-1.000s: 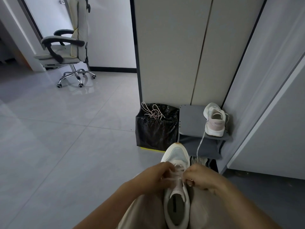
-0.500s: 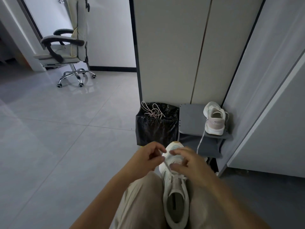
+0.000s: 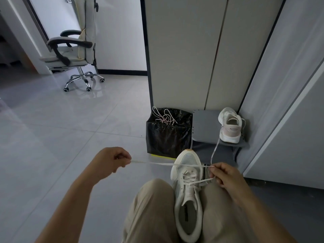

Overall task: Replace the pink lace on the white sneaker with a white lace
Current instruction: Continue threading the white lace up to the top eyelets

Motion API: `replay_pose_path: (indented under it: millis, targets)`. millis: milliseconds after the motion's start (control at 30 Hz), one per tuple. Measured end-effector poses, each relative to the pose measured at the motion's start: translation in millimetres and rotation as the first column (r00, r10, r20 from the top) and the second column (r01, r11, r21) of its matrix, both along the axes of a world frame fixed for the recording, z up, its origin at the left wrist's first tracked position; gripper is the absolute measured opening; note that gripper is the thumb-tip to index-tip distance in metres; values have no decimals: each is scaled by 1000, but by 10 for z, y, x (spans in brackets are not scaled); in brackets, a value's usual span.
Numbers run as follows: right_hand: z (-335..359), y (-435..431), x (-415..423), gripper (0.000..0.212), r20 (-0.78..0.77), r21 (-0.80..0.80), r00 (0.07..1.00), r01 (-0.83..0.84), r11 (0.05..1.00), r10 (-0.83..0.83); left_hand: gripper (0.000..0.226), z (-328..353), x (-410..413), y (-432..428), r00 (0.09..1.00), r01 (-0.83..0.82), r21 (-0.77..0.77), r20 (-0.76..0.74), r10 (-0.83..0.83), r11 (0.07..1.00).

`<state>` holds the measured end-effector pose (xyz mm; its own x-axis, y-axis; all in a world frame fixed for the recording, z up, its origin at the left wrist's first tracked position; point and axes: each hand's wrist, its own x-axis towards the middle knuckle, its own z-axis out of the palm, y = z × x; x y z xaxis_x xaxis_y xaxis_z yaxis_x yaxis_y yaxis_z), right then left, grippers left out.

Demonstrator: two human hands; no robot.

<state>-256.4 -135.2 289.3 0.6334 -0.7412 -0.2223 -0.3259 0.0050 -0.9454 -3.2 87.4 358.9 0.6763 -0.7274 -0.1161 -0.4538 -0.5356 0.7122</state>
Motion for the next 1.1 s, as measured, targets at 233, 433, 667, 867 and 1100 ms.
replay_pose_path:
  millis: [233,433,667,867,1100]
  targets:
    - [426,461,351,48,10,-568,940,-275,776,341,29,2,-802,-719,976,170,-244,-95,-198,955]
    - [471,418,298,23,131,-381,968,-152,912,216,18,8,-927,-899,950,81,-310,-262,-167,947]
    - [380,363,220,26,1,-279,965,-253,927,263,17,-51,-1011,-861,939,114,-346,-270,-215,931]
    - [504,360,173,12,84,-273,985,-125,954,153,20,-45,-1021,-818,950,54,-401,-260,-171,915]
    - [782,-372,-246,15,505,-95,751,539,837,-427,13,-507,-1226,-544,977,203,181,28,-211,962]
